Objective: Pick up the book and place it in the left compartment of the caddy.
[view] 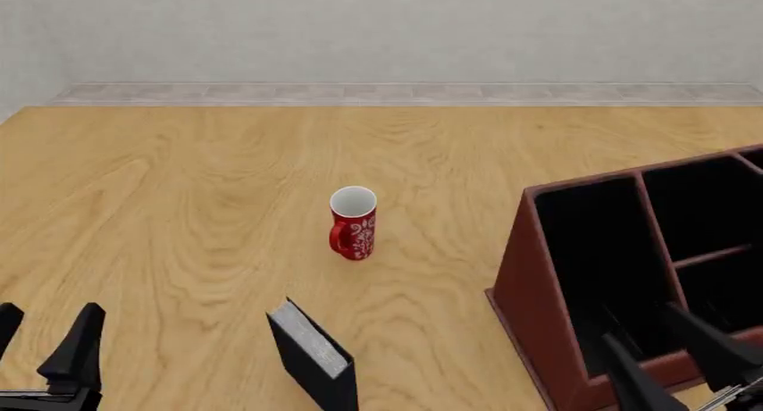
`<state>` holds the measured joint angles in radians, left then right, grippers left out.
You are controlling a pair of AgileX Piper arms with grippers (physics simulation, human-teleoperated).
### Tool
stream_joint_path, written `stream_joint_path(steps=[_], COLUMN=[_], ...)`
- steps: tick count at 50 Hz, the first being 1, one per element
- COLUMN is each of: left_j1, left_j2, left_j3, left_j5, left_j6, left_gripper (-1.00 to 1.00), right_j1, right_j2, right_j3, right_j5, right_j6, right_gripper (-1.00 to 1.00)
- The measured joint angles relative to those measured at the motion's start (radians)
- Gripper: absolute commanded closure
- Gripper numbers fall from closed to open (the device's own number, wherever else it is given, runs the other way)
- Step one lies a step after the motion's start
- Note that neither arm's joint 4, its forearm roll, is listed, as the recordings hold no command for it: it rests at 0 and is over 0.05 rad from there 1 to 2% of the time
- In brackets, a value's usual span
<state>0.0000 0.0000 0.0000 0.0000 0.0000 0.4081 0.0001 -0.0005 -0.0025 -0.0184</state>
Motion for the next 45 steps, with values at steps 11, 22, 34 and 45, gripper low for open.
stream_joint_path(steps=[11,22,34,45], left_j1=[0.000,0.000,0.000,0.000], left_j2=[0.000,0.000,0.000,0.000], left_j3=[0.000,0.000,0.000,0.000], left_j5=[0.000,0.000,0.000,0.000], left_j6=[0.000,0.000,0.000,0.000], left_gripper=[-1.00,-1.00,-1.00,-1.00], right_j1=[0.086,0.174,0.267,0.346], right_j2=[0.000,0.000,0.056,0.141], right_j3=[0.000,0.000,0.000,0.000], right_j5=[0.003,0.013,-0.032,-0.082], right_j6=[0.013,0.017,0.032,0.042], right_gripper=[-1.00,-1.00,-1.00,-1.00])
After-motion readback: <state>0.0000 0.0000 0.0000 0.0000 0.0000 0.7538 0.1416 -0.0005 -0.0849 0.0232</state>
